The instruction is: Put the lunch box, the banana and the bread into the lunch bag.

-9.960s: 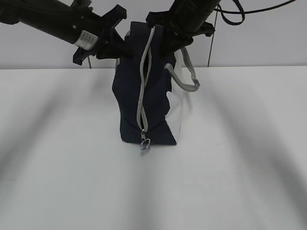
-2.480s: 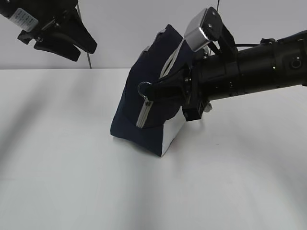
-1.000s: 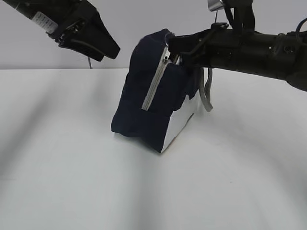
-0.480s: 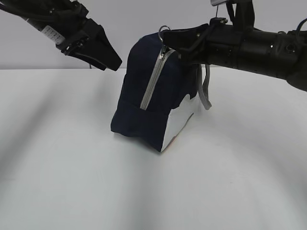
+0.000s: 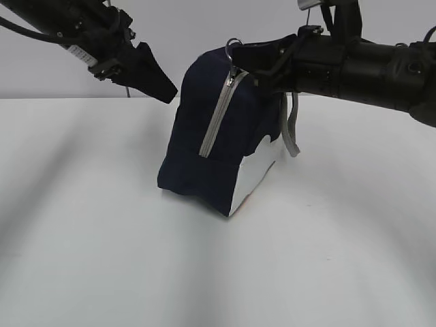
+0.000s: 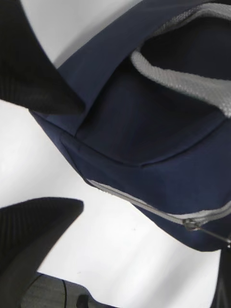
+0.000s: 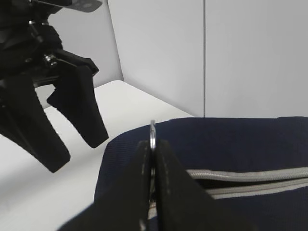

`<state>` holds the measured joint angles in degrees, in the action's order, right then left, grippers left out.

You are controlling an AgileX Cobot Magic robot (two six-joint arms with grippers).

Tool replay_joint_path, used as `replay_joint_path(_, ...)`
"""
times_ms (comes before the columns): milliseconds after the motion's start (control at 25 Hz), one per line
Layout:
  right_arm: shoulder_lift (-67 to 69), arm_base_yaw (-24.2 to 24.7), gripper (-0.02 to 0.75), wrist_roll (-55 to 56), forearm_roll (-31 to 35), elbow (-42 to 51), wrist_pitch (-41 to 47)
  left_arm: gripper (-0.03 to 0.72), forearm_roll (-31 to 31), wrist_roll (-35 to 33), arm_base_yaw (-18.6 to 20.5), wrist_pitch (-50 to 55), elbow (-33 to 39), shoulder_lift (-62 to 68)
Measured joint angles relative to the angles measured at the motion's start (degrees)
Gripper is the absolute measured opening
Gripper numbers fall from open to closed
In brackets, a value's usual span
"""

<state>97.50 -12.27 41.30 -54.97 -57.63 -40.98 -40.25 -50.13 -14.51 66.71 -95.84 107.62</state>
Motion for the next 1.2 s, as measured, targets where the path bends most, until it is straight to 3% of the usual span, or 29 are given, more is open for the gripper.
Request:
replay_joint_path(560,-0.4,0.0,-0.016,1.62,-3.02,0.0,0.84,0.403,-12.73,-19.85,2.89,-2.09,0.0,4.89)
replay_joint_path(720,-0.4,0.0,-0.016,1.85,-3.13,0.0,0.84,0.403,-15.59,-22.34,2.94,-0.03,0.0,6.45)
replay_joint_path(1200,-0.4,0.0,-0.016,3.07,-3.94,0.0,0.84,0.403,-16.4,-23.93,2.74,2.06,0.0,7.14)
